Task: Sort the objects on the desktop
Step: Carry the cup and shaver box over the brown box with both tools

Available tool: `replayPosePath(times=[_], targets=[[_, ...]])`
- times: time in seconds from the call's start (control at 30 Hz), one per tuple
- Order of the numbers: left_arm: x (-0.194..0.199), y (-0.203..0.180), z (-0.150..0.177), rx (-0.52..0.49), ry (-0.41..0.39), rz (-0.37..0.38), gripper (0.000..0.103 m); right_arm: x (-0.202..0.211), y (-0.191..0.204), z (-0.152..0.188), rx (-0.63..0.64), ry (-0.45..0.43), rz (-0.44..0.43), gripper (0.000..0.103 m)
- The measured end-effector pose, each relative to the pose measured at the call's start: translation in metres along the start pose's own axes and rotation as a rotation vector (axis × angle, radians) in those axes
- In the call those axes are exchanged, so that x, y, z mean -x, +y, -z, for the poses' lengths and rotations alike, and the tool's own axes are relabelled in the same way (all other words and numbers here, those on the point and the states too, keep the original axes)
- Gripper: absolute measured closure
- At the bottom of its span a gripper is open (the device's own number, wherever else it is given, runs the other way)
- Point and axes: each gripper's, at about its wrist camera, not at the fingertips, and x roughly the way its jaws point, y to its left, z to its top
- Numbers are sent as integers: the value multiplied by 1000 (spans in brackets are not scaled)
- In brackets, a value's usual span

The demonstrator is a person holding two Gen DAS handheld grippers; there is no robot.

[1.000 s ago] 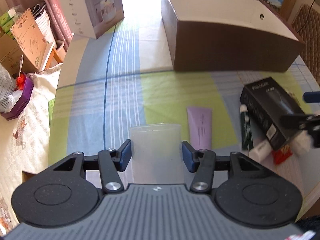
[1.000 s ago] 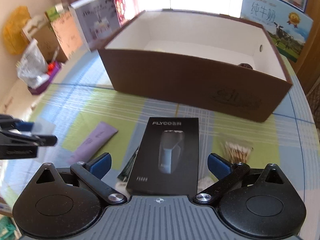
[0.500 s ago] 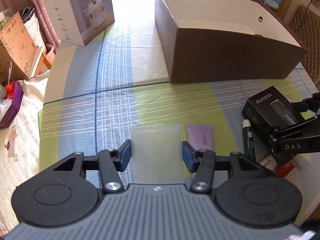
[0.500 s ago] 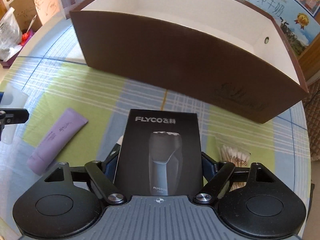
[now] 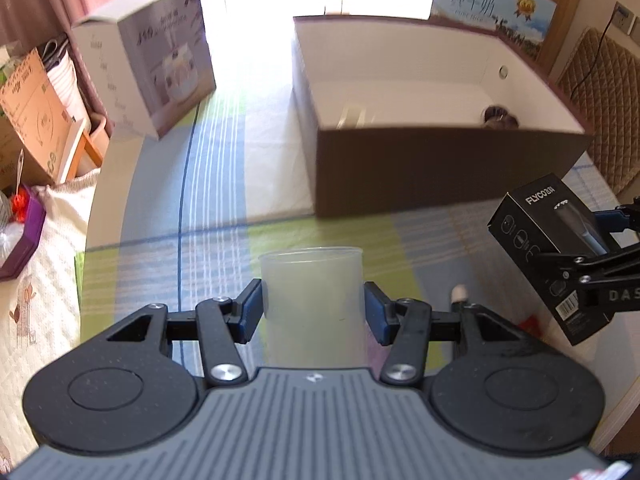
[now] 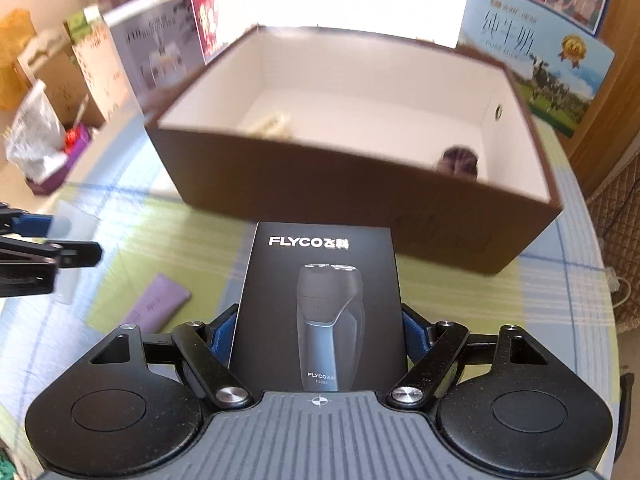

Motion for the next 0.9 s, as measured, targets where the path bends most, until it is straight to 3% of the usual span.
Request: replayPosePath(times=[0.5,0.73,0.9], targets=[[16,-46,-84,-10,-138,60,55,51,-40,-57,-92,-176,-64,27],[-2,-62,-132,8,-156,83,55,39,-68,-105,-150,-249,-59,27],[-33,-71,-164,21,-131,108,55,6,-80,-132,-177,-246,-55,27]])
